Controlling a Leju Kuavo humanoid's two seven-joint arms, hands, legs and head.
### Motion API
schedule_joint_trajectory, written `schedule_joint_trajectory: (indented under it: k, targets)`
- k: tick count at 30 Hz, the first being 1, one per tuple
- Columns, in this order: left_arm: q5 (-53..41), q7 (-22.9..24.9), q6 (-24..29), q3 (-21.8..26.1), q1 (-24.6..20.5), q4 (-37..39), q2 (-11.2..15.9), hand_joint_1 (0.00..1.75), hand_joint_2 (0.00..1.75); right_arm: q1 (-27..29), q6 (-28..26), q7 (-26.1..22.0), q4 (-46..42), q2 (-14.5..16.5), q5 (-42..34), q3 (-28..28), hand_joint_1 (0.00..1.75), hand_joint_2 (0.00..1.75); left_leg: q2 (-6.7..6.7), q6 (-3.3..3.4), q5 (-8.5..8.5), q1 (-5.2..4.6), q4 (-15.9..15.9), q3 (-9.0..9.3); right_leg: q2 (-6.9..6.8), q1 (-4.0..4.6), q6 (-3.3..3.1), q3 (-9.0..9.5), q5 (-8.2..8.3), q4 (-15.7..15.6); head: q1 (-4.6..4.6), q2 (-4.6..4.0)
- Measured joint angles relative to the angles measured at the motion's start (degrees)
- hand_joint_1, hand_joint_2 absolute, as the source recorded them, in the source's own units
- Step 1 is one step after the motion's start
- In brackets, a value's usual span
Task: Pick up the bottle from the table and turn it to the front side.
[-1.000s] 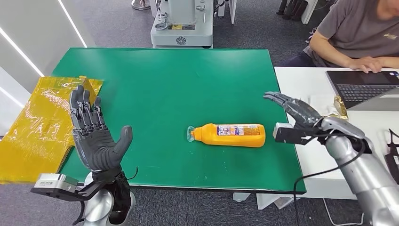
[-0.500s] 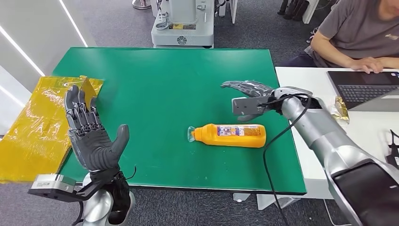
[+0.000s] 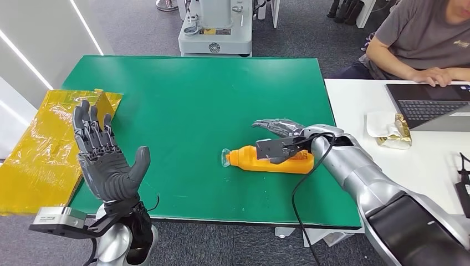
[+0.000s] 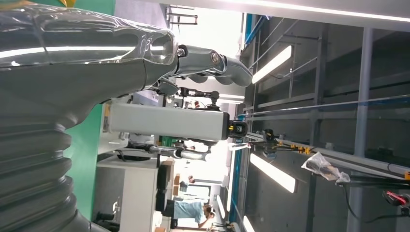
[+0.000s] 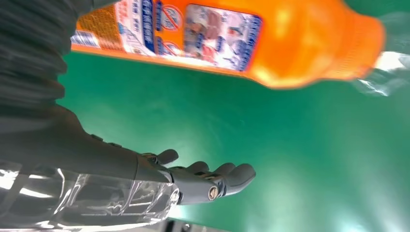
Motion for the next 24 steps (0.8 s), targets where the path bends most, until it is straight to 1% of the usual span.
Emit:
schedule_joint_trajectory:
  k: [7, 10, 16, 24]
  targets:
    - [0.1, 0.0, -0.2, 0.0, 0.0, 0.0, 0.0, 0.0, 1.75, 0.7, 0.6, 1.6, 2.9, -0.6, 0.4, 1.1, 0.0, 1.75, 0.02, 0.0, 0.0, 0.0, 0.0, 0.01, 0.02, 0.0, 0.0, -0.01, 0.0, 0.0, 0.01, 0.0]
    - [0.0, 0.0, -0.5, 0.0, 0.1, 0.0, 0.0, 0.0, 1.75, 1.1, 2.1, 1.5, 3.6, -1.0, 0.3, 1.4, 0.0, 1.75, 0.01, 0.0, 0.0, 0.0, 0.0, 0.01, 0.02, 0.0, 0.0, -0.01, 0.0, 0.0, 0.01, 0.0]
    - [0.0, 0.0, -0.5, 0.0, 0.1, 0.0, 0.0, 0.0, 1.75, 1.8, 3.1, 0.8, 4.2, -2.2, 0.0, 1.8, 0.0, 1.75, 0.01, 0.0, 0.0, 0.0, 0.0, 0.01, 0.02, 0.0, 0.0, -0.01, 0.0, 0.0, 0.01, 0.0]
    - [0.0, 0.0, -0.6, 0.0, 0.1, 0.0, 0.0, 0.0, 1.75, 3.4, 1.9, 1.2, 4.6, -3.2, -0.9, 2.0, 0.0, 1.75, 0.03, 0.01, -0.01, 0.0, 0.0, 0.02, 0.03, 0.0, 0.0, -0.01, 0.0, 0.0, 0.0, 0.0]
